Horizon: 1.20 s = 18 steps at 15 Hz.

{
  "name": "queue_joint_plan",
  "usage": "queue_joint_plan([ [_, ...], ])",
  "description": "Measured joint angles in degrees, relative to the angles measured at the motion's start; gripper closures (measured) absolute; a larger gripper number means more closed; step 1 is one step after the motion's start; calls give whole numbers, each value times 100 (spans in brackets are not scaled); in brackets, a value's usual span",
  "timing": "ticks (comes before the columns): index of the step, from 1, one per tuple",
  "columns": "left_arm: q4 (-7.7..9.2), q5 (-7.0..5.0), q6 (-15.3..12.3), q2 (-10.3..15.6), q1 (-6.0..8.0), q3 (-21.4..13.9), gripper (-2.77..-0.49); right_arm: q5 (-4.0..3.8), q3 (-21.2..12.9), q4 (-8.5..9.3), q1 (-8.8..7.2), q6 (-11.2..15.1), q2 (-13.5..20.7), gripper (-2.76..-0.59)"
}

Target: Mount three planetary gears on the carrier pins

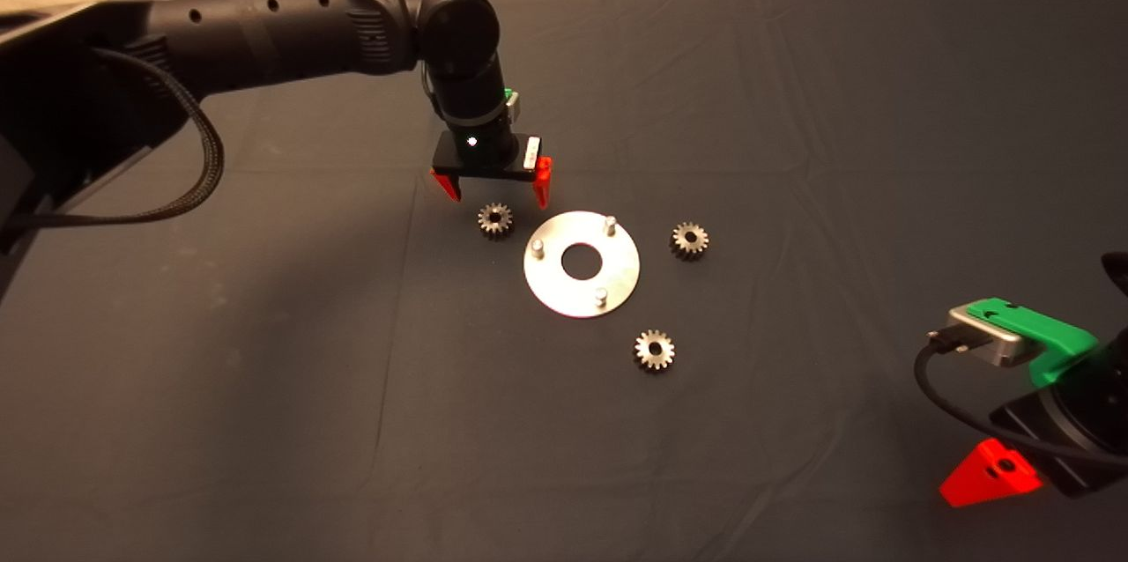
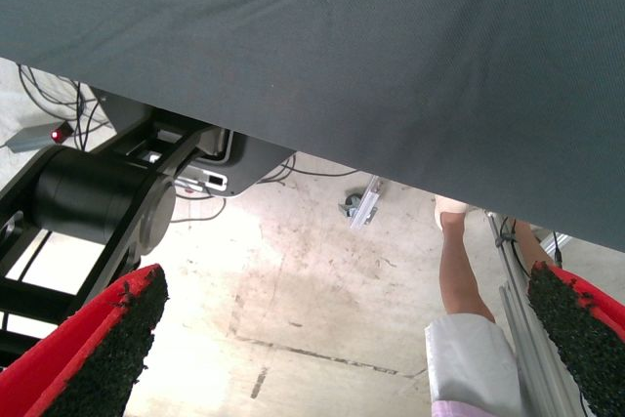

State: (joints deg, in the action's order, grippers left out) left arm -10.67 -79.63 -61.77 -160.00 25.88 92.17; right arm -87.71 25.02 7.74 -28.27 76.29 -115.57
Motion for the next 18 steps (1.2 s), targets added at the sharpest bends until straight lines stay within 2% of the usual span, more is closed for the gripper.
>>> queue_joint_plan([
  [2, 1, -18, 2, -1, -2, 9, -275, 0, 0, 0, 0, 0, 0, -275],
  [5, 0, -132, 2, -1, -42, 11, -275, 0, 0, 0, 0, 0, 0, -275],
  [12, 0, -143, 105, -1, -207, 140, -275, 0, 0, 0, 0, 0, -1, -275],
  [16, 0, -174, 105, -1, -205, 145, -268, 0, 0, 0, 0, 1, 0, -275],
  [18, -2, -177, 113, -1, -205, 145, -254, 0, 0, 0, 0, 0, -1, -275],
])
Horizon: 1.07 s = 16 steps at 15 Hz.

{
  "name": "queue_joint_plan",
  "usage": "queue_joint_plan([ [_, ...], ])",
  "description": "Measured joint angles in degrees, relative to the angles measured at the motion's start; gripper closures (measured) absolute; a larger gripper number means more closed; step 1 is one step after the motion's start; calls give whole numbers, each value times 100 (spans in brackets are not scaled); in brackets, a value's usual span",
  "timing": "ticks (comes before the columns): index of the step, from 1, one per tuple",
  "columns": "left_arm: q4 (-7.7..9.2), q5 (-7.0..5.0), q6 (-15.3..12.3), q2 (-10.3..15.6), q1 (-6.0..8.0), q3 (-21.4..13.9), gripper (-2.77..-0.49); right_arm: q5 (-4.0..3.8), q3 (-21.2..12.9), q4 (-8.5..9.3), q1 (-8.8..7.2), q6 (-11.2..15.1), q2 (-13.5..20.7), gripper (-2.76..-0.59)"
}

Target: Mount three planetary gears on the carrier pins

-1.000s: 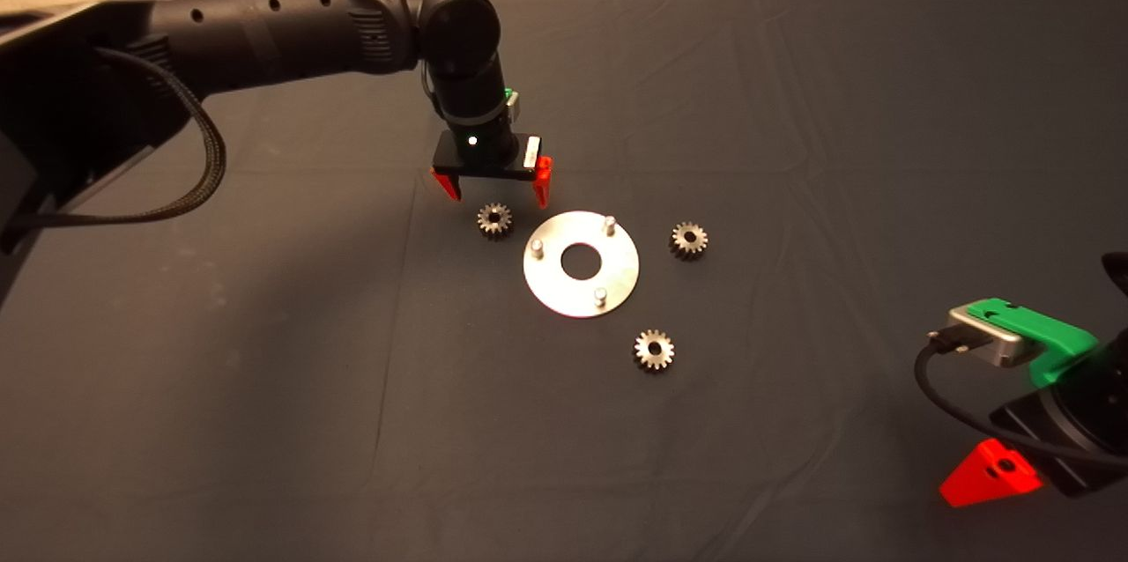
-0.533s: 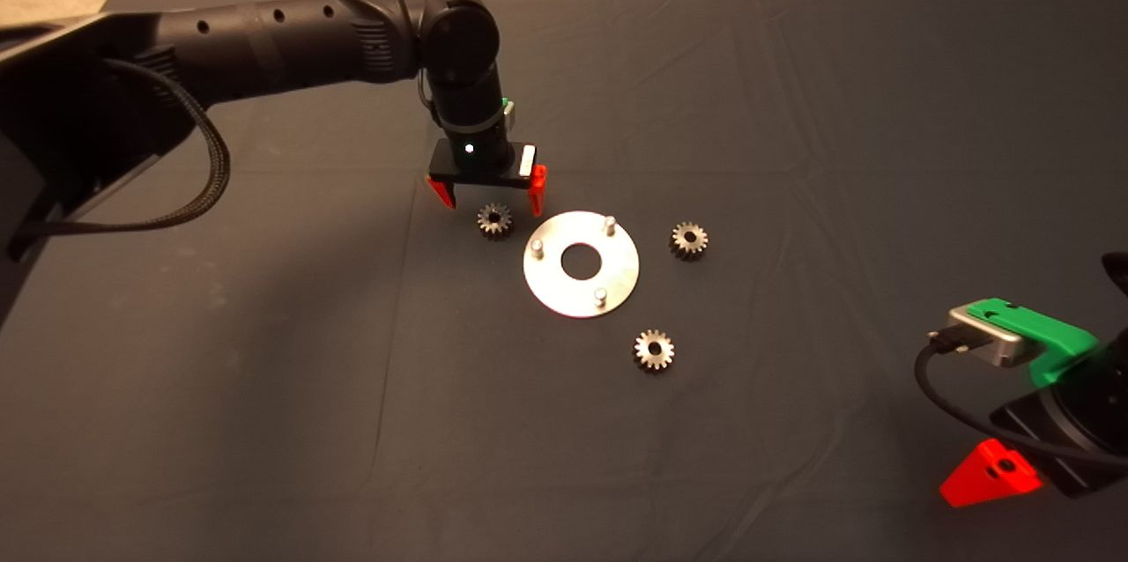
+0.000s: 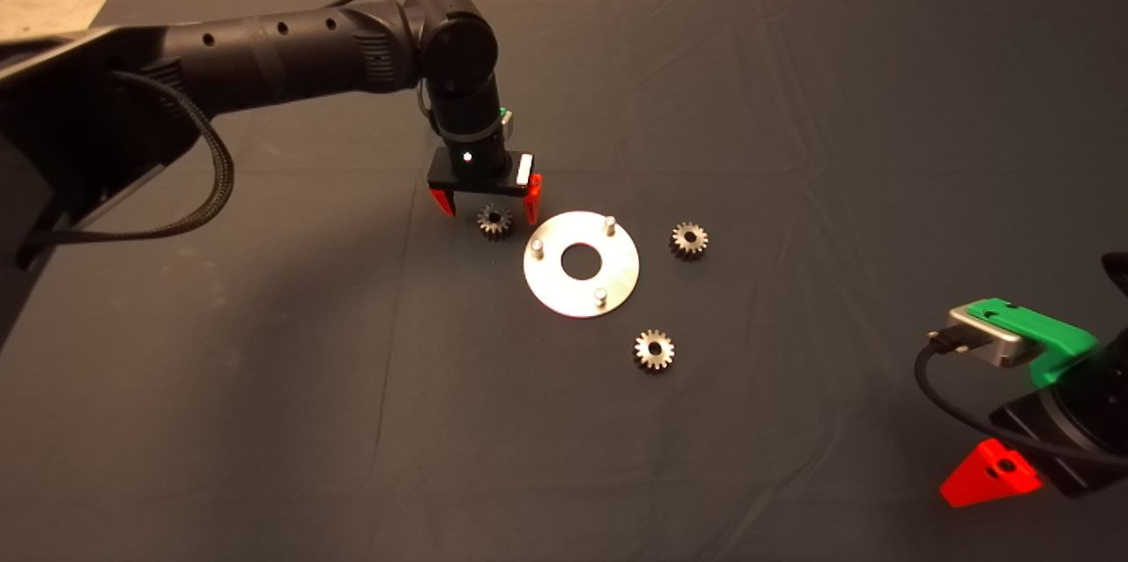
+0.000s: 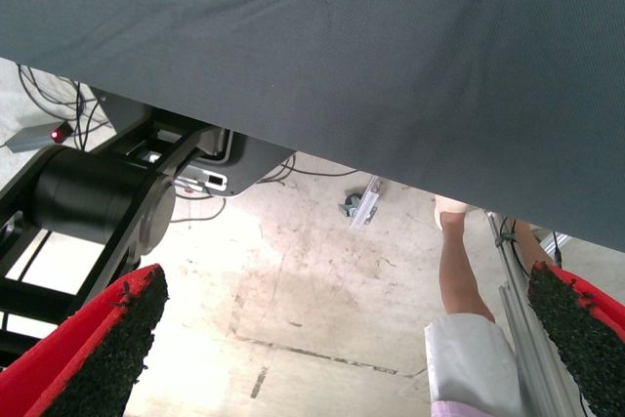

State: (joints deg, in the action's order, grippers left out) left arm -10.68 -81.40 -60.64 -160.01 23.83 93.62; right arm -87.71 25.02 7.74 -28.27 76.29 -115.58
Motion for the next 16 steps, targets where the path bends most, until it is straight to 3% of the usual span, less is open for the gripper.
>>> queue_joint_plan([
  [3, 2, -5, 5, 0, 0, 1, -251, 0, 0, 0, 0, 0, 1, -275],
  [13, 2, -5, 6, 0, -18, 43, -208, 0, 0, 0, 0, 0, 1, -275],
  [16, -1, -5, 6, 0, -18, 43, -208, 0, 0, 0, 0, 0, 1, -275],
])
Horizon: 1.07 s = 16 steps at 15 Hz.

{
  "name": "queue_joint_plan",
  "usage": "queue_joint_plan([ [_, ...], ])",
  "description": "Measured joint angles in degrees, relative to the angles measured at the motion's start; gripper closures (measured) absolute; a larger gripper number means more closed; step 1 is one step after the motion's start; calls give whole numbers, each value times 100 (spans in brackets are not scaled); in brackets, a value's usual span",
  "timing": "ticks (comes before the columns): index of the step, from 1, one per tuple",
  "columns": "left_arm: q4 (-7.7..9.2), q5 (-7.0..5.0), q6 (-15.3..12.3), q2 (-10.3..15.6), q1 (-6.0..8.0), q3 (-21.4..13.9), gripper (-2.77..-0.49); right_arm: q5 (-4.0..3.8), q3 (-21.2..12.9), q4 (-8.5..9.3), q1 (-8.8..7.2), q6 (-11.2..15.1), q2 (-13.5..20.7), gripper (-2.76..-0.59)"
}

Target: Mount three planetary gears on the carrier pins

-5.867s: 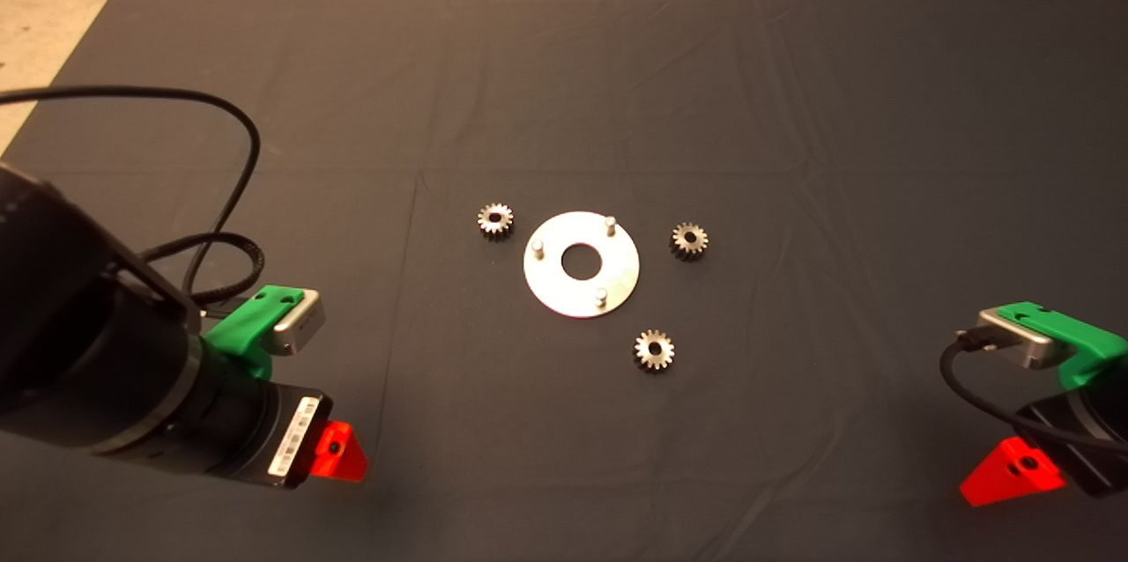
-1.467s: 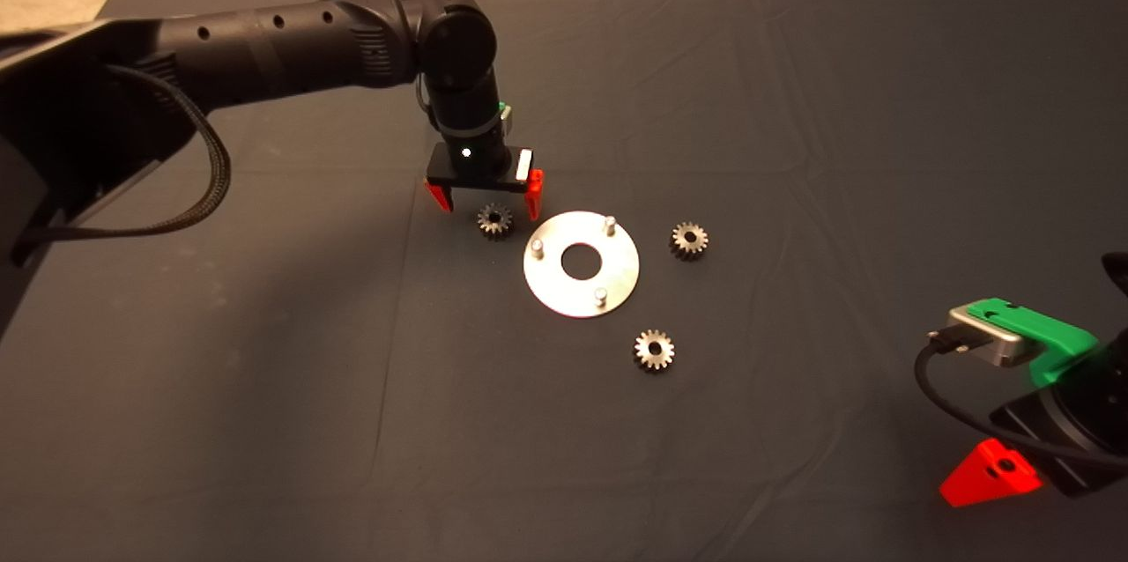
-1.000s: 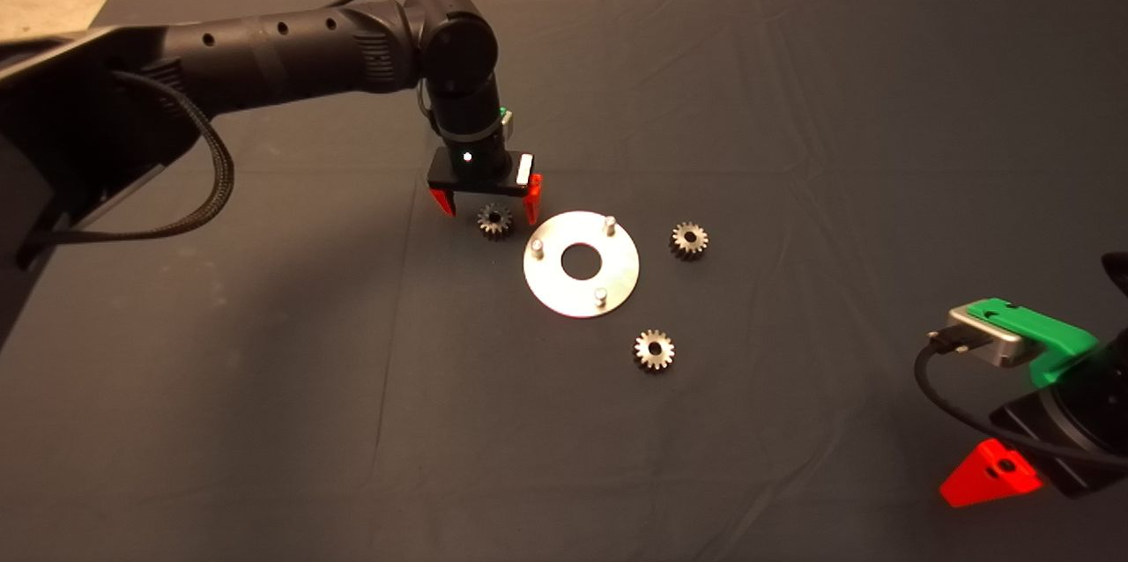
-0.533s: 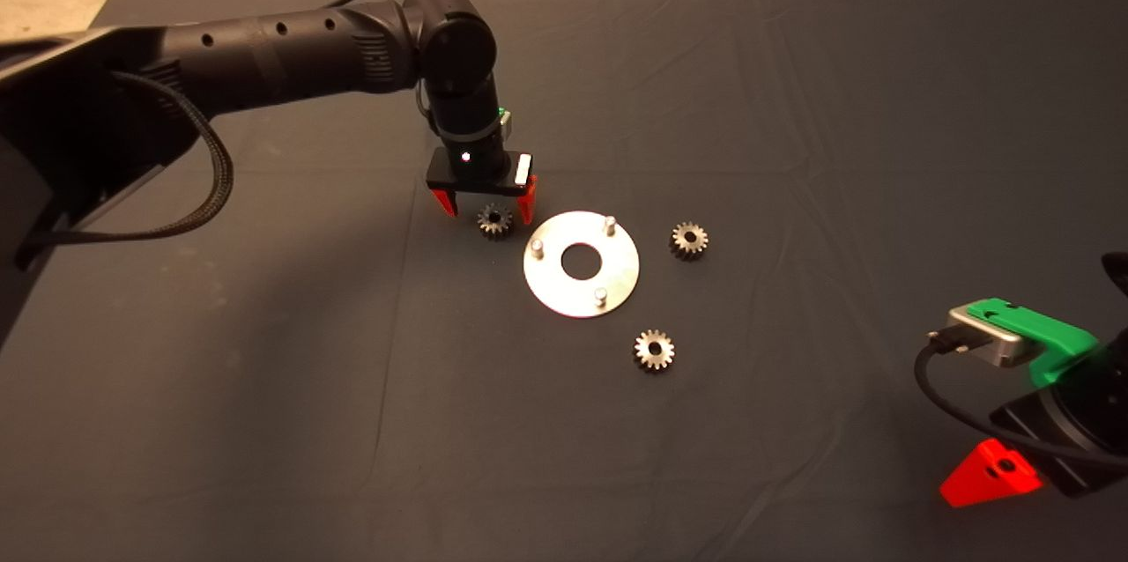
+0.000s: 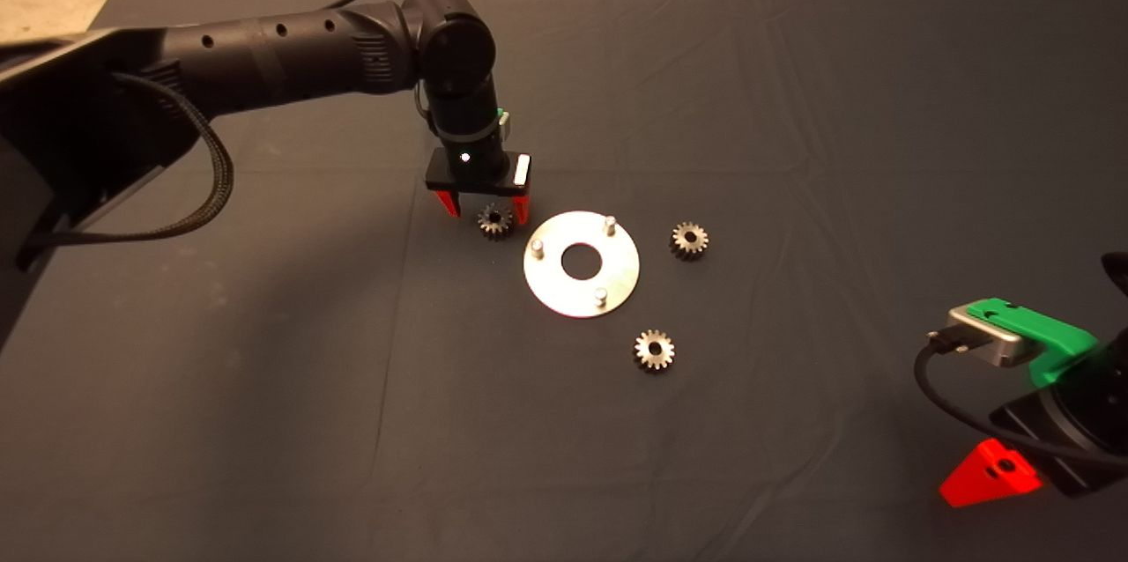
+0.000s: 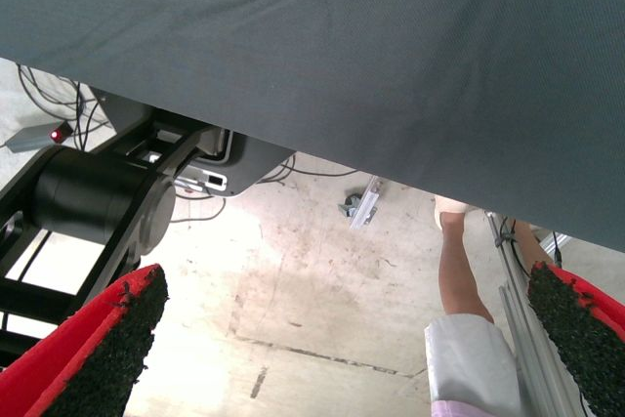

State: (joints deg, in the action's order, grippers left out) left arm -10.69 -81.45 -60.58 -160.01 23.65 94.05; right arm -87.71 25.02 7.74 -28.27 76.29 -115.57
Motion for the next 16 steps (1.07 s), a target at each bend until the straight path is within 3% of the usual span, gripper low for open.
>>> queue_joint_plan([
  [3, 2, -2, 0, 0, 0, 0, -194, 0, 0, 0, 0, 0, 0, -275],
  [8, 1, 0, 134, 0, -5, 59, -194, 0, 0, 0, 0, 0, 0, -275],
  [11, 0, 0, 138, -2, -157, 123, -194, -2, 0, 0, 0, 0, 2, -275],
  [13, -2, 1, 154, -16, -172, 123, -180, 6, 0, 0, 0, 0, 0, -275],
  [16, -2, -2, 154, -57, -172, 123, -178, -2, 0, 0, 0, 0, 3, -275],
])
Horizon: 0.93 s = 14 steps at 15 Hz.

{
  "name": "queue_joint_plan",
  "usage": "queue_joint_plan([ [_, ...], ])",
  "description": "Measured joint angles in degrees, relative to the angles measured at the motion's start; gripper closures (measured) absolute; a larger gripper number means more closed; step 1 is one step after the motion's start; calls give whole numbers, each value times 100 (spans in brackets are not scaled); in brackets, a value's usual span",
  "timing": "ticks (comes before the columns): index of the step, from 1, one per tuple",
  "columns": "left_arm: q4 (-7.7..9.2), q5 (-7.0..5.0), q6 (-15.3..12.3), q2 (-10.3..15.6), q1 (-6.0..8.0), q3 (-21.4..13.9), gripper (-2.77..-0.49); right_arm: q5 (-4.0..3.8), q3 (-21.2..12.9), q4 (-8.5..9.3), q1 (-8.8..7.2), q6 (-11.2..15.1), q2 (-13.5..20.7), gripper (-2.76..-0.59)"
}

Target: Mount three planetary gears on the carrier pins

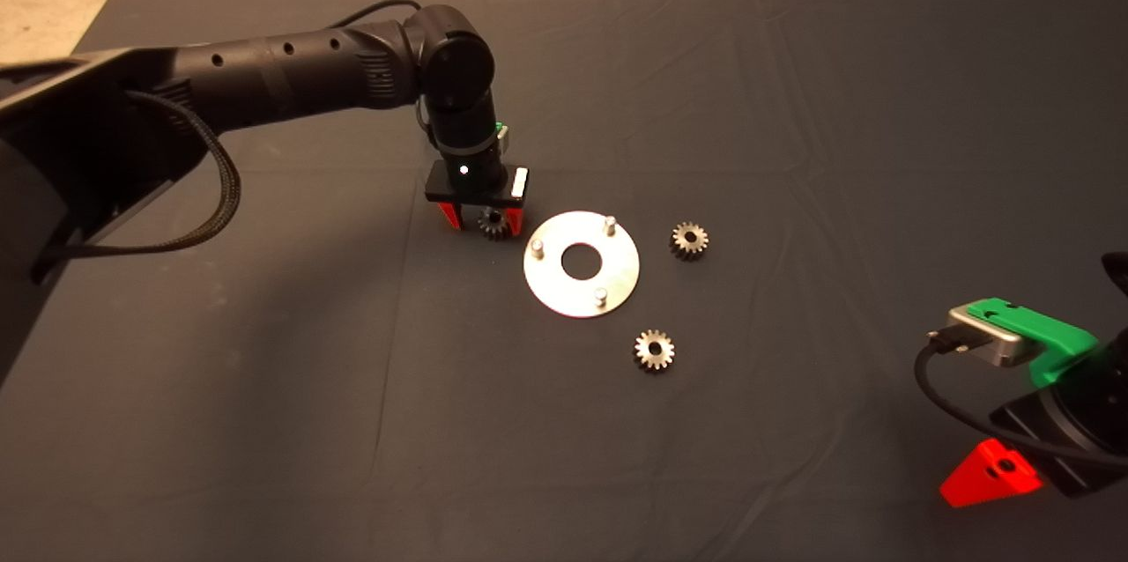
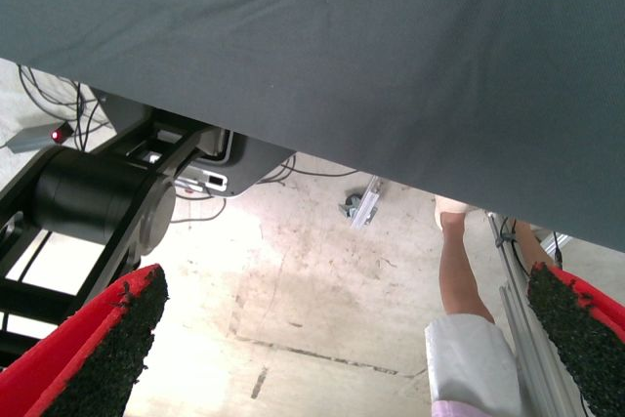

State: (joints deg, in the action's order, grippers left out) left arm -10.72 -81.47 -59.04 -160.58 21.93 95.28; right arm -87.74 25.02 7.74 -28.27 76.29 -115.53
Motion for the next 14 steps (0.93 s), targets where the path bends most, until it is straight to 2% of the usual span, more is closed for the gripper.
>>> queue_joint_plan([
  [1, 0, 2, 0, -25, 0, -2, -167, 4, 0, 0, 0, 0, -1, -275],
  [4, 0, 0, 0, -75, 2, -2, -163, 4, 0, 0, 0, 0, -1, -275],
  [5, 0, 0, 0, -96, 0, -2, -152, 2, 0, 0, 0, 0, -1, -275],
  [7, -1, 0, 0, -121, 0, -2, -151, 4, 0, 0, 0, 0, -1, -275],
  [9, -9, -9, 0, -119, 1, 0, -136, 2, 0, 0, 0, 0, -1, -275],
  [14, -26, -54, 2, -116, 0, 0, -119, 2, 0, 0, 0, 0, -1, -275],
])
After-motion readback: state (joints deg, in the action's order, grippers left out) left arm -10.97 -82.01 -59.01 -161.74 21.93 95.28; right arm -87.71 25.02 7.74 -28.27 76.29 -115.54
